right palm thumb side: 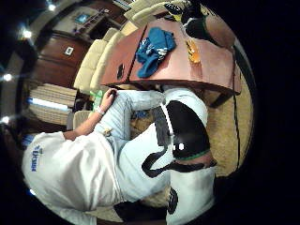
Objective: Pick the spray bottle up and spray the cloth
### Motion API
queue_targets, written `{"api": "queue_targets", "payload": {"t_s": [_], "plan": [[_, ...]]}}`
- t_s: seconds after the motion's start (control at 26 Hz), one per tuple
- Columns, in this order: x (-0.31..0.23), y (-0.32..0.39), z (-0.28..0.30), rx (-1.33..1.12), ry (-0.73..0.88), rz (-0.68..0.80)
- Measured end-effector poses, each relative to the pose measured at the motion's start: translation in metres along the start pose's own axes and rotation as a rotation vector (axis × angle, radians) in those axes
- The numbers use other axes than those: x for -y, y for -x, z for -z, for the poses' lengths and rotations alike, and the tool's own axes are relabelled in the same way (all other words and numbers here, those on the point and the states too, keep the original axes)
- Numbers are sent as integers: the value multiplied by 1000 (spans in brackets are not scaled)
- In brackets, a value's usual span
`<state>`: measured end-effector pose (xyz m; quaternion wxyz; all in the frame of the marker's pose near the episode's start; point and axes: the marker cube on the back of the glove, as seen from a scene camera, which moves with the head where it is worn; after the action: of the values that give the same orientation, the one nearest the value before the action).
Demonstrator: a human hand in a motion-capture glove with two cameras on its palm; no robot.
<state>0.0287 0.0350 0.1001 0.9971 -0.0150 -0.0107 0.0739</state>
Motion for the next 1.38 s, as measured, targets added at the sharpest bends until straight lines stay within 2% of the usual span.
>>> {"api": "queue_targets", "payload": {"t_s": [0.23,0.73,0.88,1.04,1.27,1.38], "plan": [[-2,-4,-18,127,-4,-74],[31,-9,-62,694,-186,-279],[53,-12,-72,709,-306,-275],[59,-11,-78,735,-249,-278],[99,-19,-89,715,-393,-224],[111,-17,-94,749,-332,-290]]}}
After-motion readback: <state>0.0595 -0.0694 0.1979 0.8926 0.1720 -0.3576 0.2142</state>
